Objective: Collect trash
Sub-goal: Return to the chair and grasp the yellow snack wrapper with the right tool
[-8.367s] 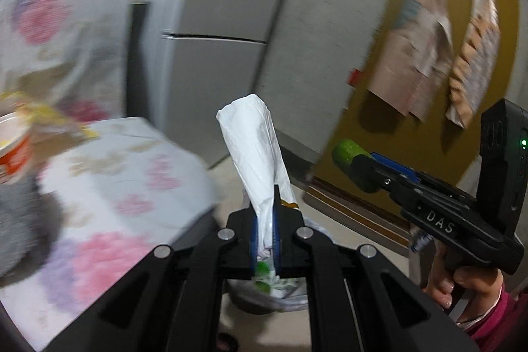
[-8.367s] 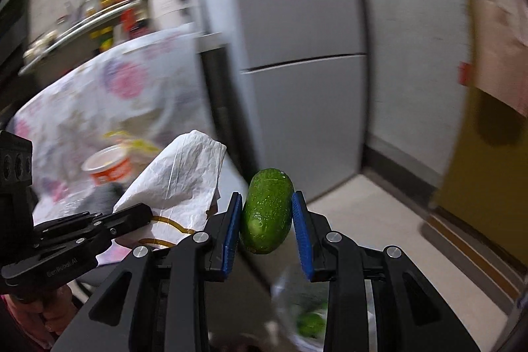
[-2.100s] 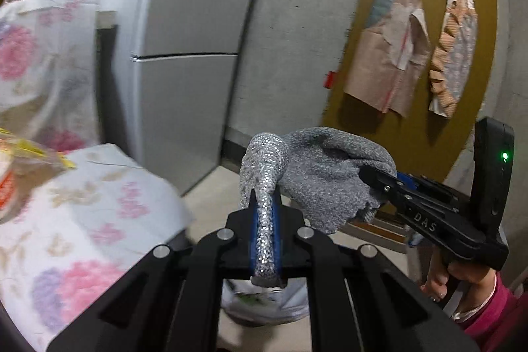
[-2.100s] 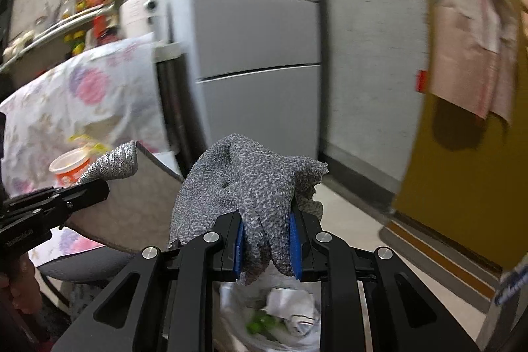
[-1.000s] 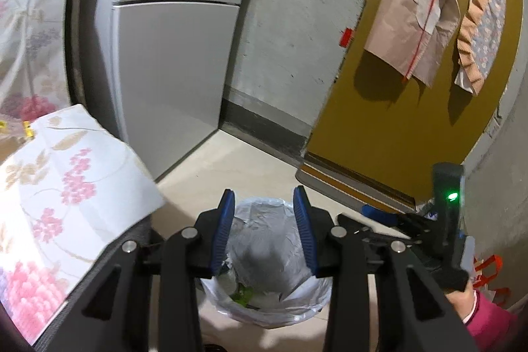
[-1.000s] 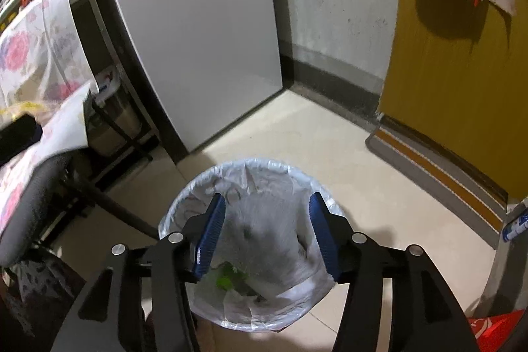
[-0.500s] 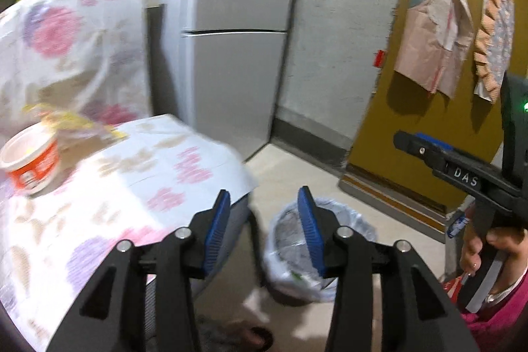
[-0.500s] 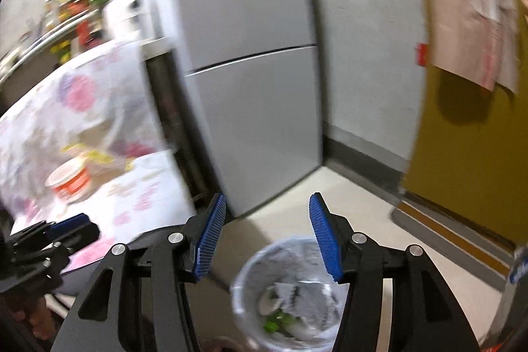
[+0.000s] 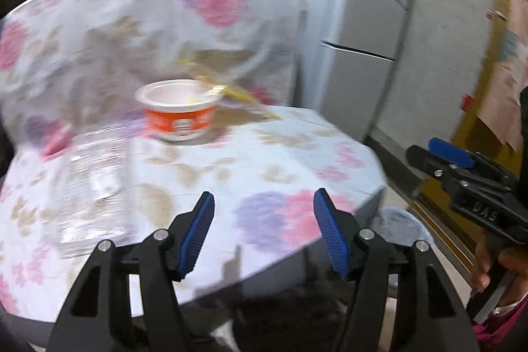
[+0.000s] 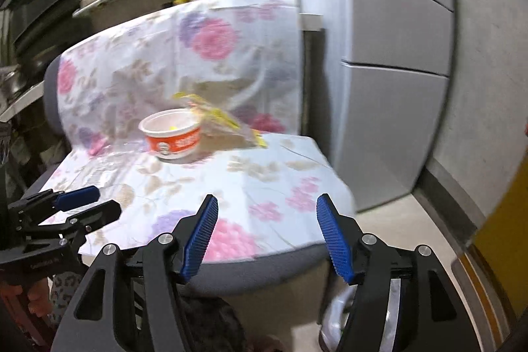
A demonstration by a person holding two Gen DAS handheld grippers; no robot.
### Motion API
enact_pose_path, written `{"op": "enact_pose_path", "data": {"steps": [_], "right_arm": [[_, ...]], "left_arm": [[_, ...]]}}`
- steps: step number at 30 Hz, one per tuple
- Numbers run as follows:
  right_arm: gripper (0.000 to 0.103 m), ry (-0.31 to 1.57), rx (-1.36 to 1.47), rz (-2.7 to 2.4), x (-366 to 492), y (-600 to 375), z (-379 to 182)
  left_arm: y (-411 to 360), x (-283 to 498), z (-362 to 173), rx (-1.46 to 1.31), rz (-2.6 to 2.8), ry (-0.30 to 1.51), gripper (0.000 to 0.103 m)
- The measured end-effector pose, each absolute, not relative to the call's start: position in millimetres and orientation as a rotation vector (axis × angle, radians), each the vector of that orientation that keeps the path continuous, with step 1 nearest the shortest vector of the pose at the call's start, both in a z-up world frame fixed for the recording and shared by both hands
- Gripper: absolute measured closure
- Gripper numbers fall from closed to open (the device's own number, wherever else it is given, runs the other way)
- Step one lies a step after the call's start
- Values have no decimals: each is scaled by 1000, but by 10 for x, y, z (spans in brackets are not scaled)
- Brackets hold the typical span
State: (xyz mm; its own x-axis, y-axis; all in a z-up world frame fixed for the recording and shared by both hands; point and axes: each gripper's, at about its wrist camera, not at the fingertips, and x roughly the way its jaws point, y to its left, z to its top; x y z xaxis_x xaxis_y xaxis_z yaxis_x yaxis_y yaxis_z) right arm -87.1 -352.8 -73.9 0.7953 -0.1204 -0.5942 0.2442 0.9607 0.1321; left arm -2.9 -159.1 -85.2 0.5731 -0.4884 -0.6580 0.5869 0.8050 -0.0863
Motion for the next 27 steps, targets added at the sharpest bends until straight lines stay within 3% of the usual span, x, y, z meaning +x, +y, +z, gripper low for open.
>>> {"op": "enact_pose_path", "data": {"steps": [14, 27], "right_arm": [[40, 687, 71, -88, 342, -3287, -855], [40, 801, -50, -64, 1482, -3375, -1330]], "left_arm": [[-648, 747, -679, 18, -365, 717, 42], [-1, 1483, -580, -42, -155, 710, 42]]}}
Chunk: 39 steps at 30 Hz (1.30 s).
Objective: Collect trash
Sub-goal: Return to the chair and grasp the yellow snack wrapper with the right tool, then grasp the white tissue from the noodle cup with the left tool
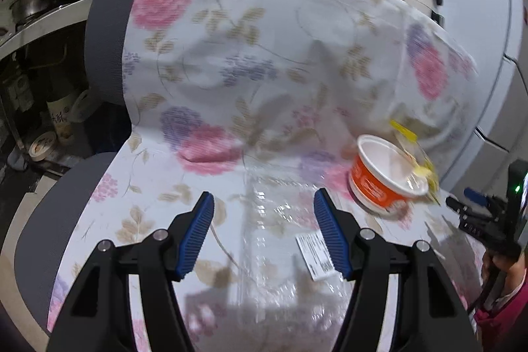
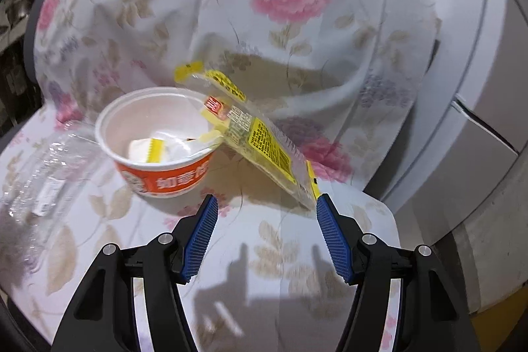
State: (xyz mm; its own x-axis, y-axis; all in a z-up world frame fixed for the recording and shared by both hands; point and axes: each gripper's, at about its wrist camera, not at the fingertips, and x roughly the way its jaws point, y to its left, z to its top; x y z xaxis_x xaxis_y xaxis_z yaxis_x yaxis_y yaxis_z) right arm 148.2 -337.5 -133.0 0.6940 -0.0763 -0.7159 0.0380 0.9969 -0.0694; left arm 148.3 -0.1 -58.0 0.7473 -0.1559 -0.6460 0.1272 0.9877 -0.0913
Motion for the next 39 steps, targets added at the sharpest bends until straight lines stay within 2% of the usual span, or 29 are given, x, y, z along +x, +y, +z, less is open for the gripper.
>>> {"op": "enact_pose_path", "data": {"steps": [12, 15, 17, 18, 20, 21, 28, 34, 39], "right_arm": [[40, 813, -273, -109, 2127, -3302, -1571], [44, 789, -299, -112, 2176, -3331, -1554], [65, 781, -288, -113, 2158, -3372, -1514], [70, 771, -267, -117, 2118, -3413, -1467], [94, 750, -215, -118, 2034, -3493, -1370], [100, 732, -168, -120, 1953, -3558, -1284], [101, 642, -34, -117, 1487, -3682, -858], [101, 626, 2, -100, 1222, -3657, -784], [101, 631, 29, -87, 1057, -3695, -782]], "left_arm": [[-308, 1815, -786, -32, -223, 752, 42], [-333, 1866, -814, -28, -221, 763, 42], [-378, 1900, -825, -29, -234, 773, 42], [-409, 1915, -827, -26, -240, 776, 42], [-517, 1941, -814, -17, -263, 777, 42], [-567, 1954, -806, -14, -273, 777, 42], [-1350, 2222, -800, 86, -341, 732, 42], [-2004, 2400, -942, 203, -427, 691, 42], [-2202, 2466, -1192, 333, -442, 738, 57]]}}
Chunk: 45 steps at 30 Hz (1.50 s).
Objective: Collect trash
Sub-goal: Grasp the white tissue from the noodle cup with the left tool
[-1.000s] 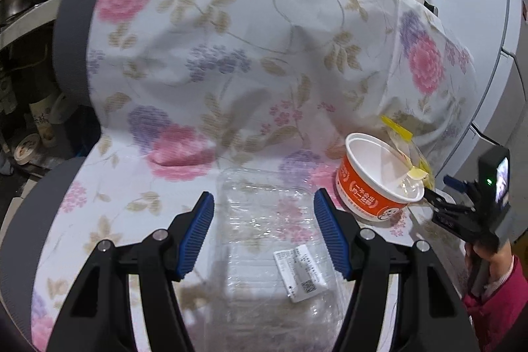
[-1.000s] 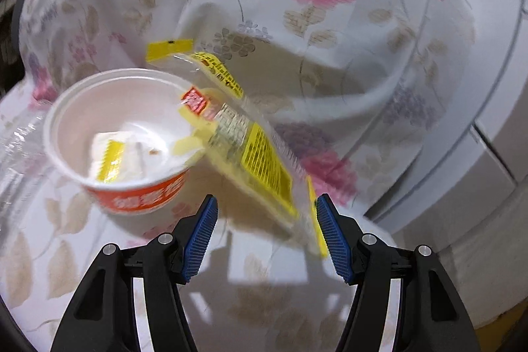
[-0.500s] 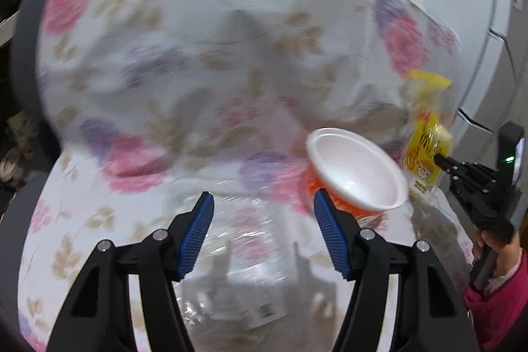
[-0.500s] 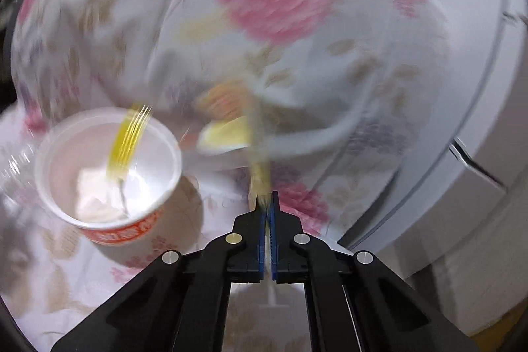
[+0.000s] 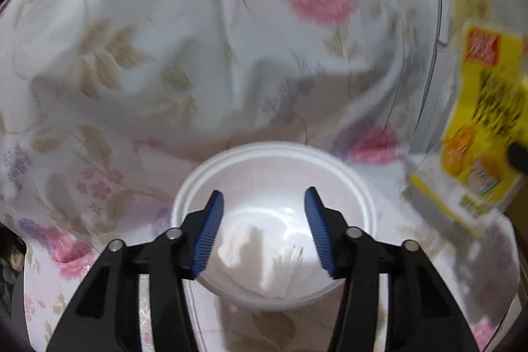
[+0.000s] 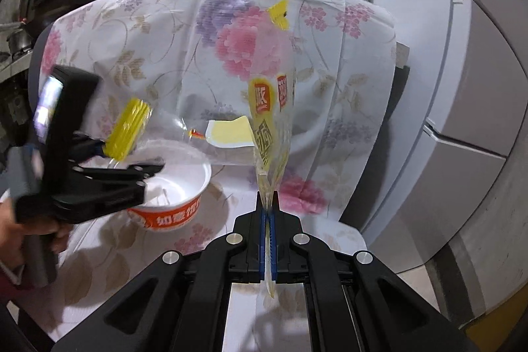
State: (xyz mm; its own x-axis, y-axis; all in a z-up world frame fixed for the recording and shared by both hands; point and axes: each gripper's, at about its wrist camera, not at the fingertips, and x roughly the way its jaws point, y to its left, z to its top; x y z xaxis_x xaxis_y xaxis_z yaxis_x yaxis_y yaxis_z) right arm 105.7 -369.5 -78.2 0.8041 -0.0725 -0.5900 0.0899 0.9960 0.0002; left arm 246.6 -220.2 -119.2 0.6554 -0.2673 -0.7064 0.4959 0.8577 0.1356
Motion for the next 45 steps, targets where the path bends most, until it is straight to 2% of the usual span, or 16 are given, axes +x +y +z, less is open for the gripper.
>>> {"op": "enact_pose_path", "data": {"steps": [17, 19, 20, 21, 23, 27, 38, 45], "right_arm": [[101, 647, 65, -68, 586, -3647, -862], [101, 648, 74, -80, 571, -3690, -872], [101, 650, 80, -86, 570, -3714, -882], [101, 652, 87, -92, 573, -3742, -896], [101, 654, 96, -97, 577, -3773, -920], [101, 654, 102, -97, 581, -3790, -930], [101, 593, 119, -76, 343, -3675, -643], [101, 561, 128, -46, -16, -3540, -426]], "left_arm": [[-2031, 2309, -1724, 365, -462, 958, 58], [-2056, 2326, -1750, 362, -475, 967, 66], [-2076, 2342, -1772, 361, -491, 985, 89], [-2094, 2357, -1791, 369, -484, 989, 99], [-2083, 2362, -1772, 355, -487, 982, 102], [-1979, 2266, -1605, 291, -516, 925, 103], [-1567, 1582, -684, 136, -627, 712, 103], [-1560, 984, -386, 114, -659, 662, 103]]}}
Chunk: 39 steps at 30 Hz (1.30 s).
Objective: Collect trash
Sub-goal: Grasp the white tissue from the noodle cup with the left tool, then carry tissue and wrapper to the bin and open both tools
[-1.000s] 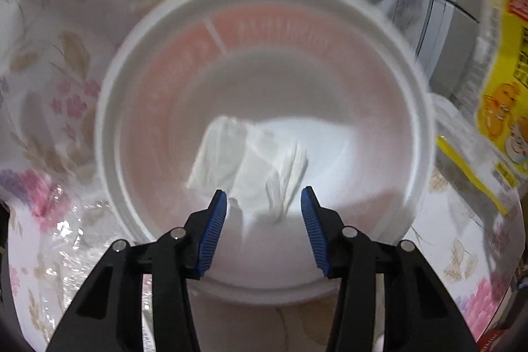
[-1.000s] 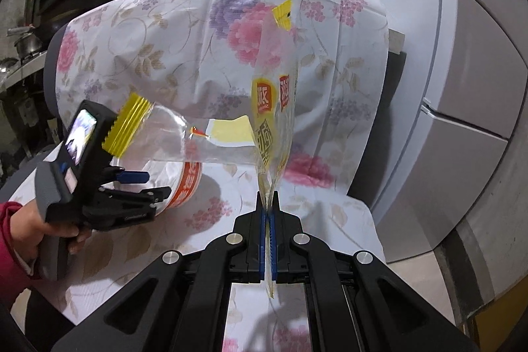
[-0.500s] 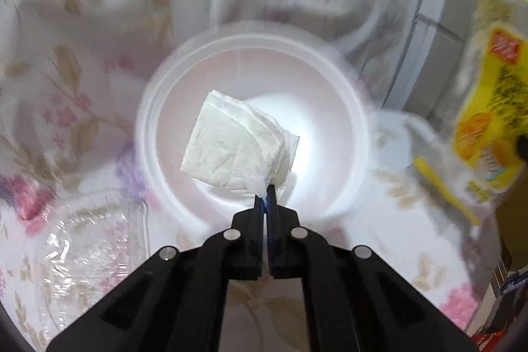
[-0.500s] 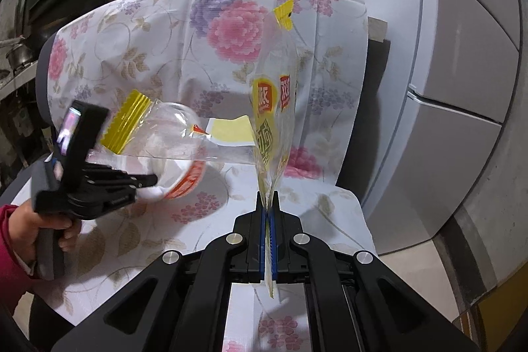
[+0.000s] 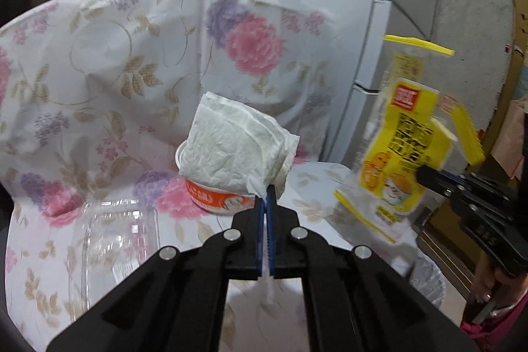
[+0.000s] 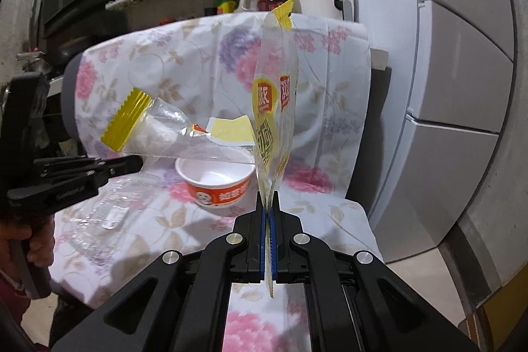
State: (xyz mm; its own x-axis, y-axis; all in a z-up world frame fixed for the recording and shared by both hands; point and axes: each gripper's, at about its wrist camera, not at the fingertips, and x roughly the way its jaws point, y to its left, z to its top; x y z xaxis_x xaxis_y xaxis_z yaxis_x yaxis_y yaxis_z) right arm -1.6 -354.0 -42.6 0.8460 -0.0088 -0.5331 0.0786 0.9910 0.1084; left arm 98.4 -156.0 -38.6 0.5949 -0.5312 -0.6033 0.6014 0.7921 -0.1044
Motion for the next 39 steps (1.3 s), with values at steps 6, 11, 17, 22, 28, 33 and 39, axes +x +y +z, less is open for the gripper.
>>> {"op": "enact_pose_path", "data": {"steps": [6, 11, 17, 22, 28, 33, 39], "right_arm": [[101, 589, 140, -45, -323, -3465, -471], [101, 612, 149, -70, -611, -3460, -548], [101, 631, 162, -138, -1037, -3560, -616], [101, 637, 198, -225, -1439, -3778, -667], [101, 639, 233, -395, -1954, -4217, -727], [101, 662, 271, -532, -2268, -4588, -905], [101, 720, 363, -619, -2546, -4940, -1266]], "left_arm": [[-1482, 500, -401, 118, -680, 650, 103], [-1451, 196, -493, 112, -706, 661, 103], [-1591, -114, -641, 117, -777, 693, 103], [-1952, -331, -744, 146, -899, 723, 103], [-2595, -678, -800, 221, -1082, 695, 103], [-3102, -951, -905, 266, -1219, 684, 103], [-3605, -1097, -1228, 304, -1326, 738, 103]]}}
